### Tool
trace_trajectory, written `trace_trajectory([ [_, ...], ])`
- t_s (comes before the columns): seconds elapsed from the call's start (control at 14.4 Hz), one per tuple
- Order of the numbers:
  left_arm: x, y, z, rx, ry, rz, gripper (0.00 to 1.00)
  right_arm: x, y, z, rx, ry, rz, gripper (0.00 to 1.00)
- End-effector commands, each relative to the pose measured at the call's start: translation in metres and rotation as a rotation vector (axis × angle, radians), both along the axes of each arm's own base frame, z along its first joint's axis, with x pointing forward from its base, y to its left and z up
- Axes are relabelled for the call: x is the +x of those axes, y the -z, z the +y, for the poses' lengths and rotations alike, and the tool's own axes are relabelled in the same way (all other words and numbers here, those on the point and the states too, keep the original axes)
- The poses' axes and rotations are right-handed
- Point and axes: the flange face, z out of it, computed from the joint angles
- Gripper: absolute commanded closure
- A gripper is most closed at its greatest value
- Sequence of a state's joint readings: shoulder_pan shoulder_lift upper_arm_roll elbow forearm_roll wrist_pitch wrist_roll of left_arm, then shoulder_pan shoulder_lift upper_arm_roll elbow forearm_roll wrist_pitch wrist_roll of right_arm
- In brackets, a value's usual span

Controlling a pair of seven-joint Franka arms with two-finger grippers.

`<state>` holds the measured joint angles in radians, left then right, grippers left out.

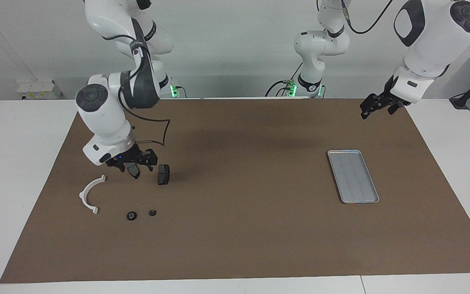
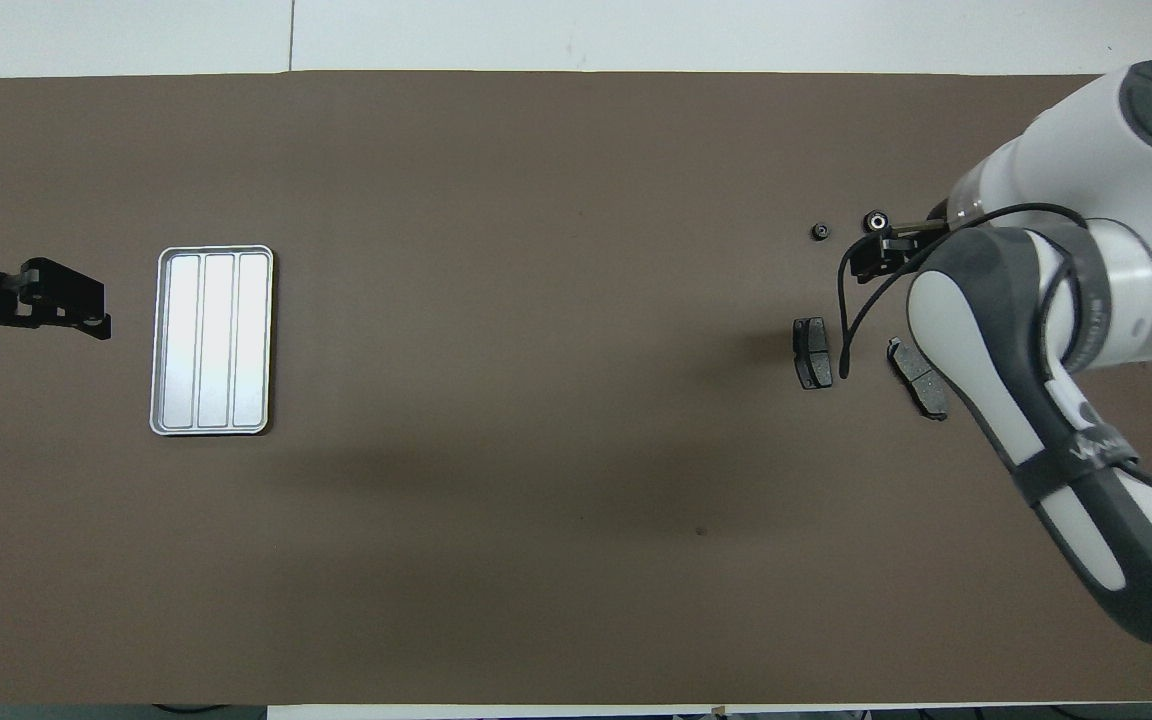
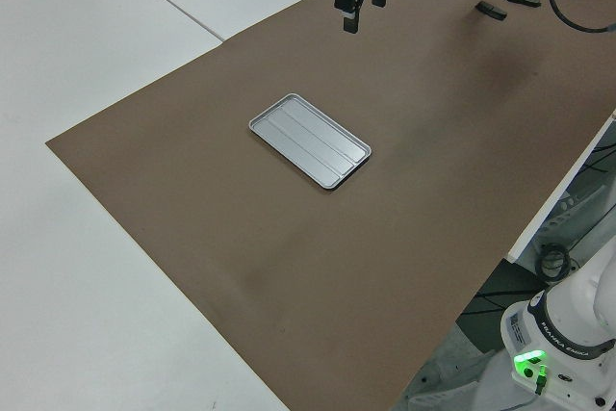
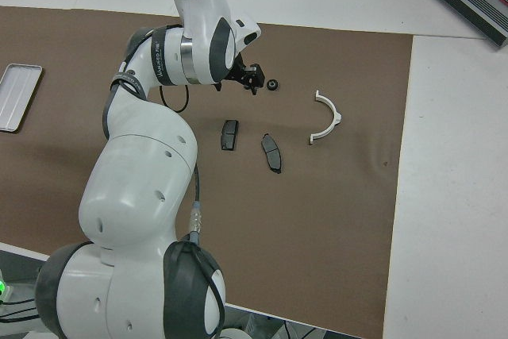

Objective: Pick bearing gear from pile to tray
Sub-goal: 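Reach the right gripper to the small dark bearing and grasp it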

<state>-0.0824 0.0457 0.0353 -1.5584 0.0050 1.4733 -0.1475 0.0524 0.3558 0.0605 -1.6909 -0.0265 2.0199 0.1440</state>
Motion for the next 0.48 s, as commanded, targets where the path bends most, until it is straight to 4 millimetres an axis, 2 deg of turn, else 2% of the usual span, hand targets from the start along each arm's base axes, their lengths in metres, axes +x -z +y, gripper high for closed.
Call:
trace_trajectory([
  [0.0,-0.007,-0.002,0.005,-0.009,0.003,0.005,0.00,0.029,0.035,0.014,-0.030,0.023,0.005,0.00],
  [0.14,-0.008,-0.003,0.007,-0.008,-0.004,0.003,0.00,0.048,0.066,0.013,-0.083,0.058,0.010,0.00],
  [0.28,-0.009,0.000,0.007,-0.008,-0.007,0.009,0.00,0.053,0.082,0.012,-0.101,0.081,-0.009,0.00],
  [0.42,-0.010,-0.001,0.022,-0.009,-0.030,0.006,0.00,0.057,0.097,0.014,-0.093,0.082,-0.022,0.00],
])
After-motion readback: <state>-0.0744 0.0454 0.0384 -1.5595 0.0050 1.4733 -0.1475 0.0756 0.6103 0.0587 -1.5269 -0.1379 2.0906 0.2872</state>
